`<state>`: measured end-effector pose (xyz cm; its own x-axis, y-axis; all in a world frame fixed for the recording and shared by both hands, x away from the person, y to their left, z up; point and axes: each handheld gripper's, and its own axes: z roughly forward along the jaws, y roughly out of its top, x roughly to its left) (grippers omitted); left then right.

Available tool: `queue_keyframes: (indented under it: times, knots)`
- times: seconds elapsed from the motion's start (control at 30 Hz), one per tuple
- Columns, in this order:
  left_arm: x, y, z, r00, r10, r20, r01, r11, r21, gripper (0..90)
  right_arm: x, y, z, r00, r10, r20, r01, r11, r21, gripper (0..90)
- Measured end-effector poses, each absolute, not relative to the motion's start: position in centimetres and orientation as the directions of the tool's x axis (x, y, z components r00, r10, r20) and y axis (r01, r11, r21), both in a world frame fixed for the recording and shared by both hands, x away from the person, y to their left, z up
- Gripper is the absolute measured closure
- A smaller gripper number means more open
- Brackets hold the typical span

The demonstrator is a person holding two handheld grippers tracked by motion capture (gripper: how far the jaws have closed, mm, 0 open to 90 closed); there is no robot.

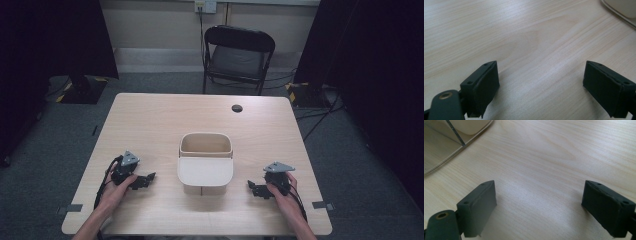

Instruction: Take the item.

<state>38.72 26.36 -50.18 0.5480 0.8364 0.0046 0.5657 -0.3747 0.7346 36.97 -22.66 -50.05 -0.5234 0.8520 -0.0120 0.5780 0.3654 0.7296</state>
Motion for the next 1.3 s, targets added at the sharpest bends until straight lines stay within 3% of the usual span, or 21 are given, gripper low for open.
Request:
queue_keyframes:
  times: [0.5,0.77,1.3]
  knots:
    - [38.7,26.4,-50.2,0.549,0.836,0.006,0.565,-0.377,0.734,13.0,36.9,-22.6,-49.9,-0.535,0.845,-0.012,0.569,0.371,0.734,14.7]
    - [38.7,26.4,-50.2,0.55,0.835,0.005,0.565,-0.377,0.734,12.9,36.2,-22.5,-48.8,-0.553,0.832,0.028,0.525,0.322,0.788,14.8]
    - [38.7,26.4,-50.2,0.55,0.835,0.004,0.565,-0.376,0.734,12.9,34.2,-20.2,-46.7,-0.664,0.745,0.07,0.46,0.332,0.824,15.0]
